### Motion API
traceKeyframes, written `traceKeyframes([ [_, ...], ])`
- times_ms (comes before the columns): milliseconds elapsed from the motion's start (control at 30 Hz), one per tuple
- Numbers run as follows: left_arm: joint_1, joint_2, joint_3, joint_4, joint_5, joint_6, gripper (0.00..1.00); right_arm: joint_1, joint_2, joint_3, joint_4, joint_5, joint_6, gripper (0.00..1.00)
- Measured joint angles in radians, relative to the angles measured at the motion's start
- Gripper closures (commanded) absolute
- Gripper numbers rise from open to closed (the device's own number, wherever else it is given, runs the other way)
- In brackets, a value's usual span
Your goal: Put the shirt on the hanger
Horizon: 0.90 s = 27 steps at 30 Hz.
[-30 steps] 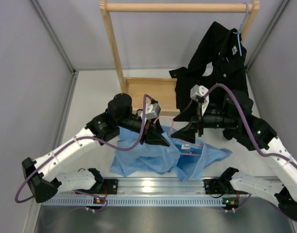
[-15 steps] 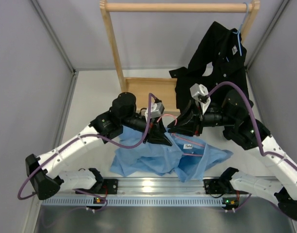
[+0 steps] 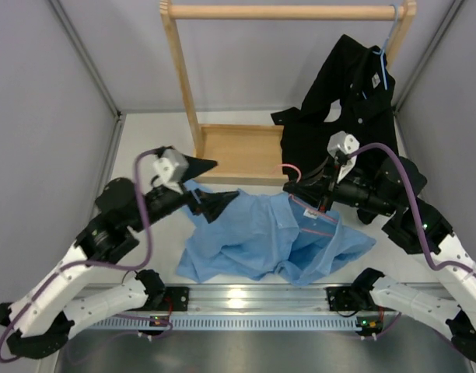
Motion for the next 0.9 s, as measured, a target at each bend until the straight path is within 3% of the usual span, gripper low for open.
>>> traceKeyframes([
  [167,0.000,-0.305,-0.182,0.060,-0.317,-0.072,0.02,0.000,-0.049,0.033,-0.064,0.193,-0.012,1.00],
  [400,0.000,-0.303,-0.441,0.081,-0.448,-0.172,0.06,0.000,-0.047,0.185,-0.130,0.319,-0.013,1.00],
  [467,0.000,-0.274,-0.492,0.093,-0.461,-0.187,0.16,0.000,-0.046,0.217,-0.141,0.330,-0.015,1.00],
  [500,0.000,-0.253,-0.507,0.099,-0.467,-0.196,0.39,0.000,-0.046,0.231,-0.146,0.332,-0.015,1.00],
  [567,0.000,-0.218,-0.517,0.121,-0.485,-0.211,0.66,0.000,-0.045,0.249,-0.153,0.335,-0.016,1.00],
  [600,0.000,-0.204,-0.517,0.137,-0.495,-0.213,0.87,0.000,-0.045,0.256,-0.158,0.336,-0.016,1.00],
  [633,0.000,-0.190,-0.517,0.159,-0.513,-0.220,0.97,0.000,-0.045,0.258,-0.161,0.336,-0.015,1.00],
  [800,-0.002,-0.129,-0.517,0.235,-0.694,-0.259,1.00,0.000,-0.039,0.260,-0.175,0.355,-0.014,1.00],
  [900,-0.002,-0.097,-0.516,0.214,-0.866,-0.359,1.00,0.000,-0.039,0.259,-0.188,0.403,-0.008,1.00],
])
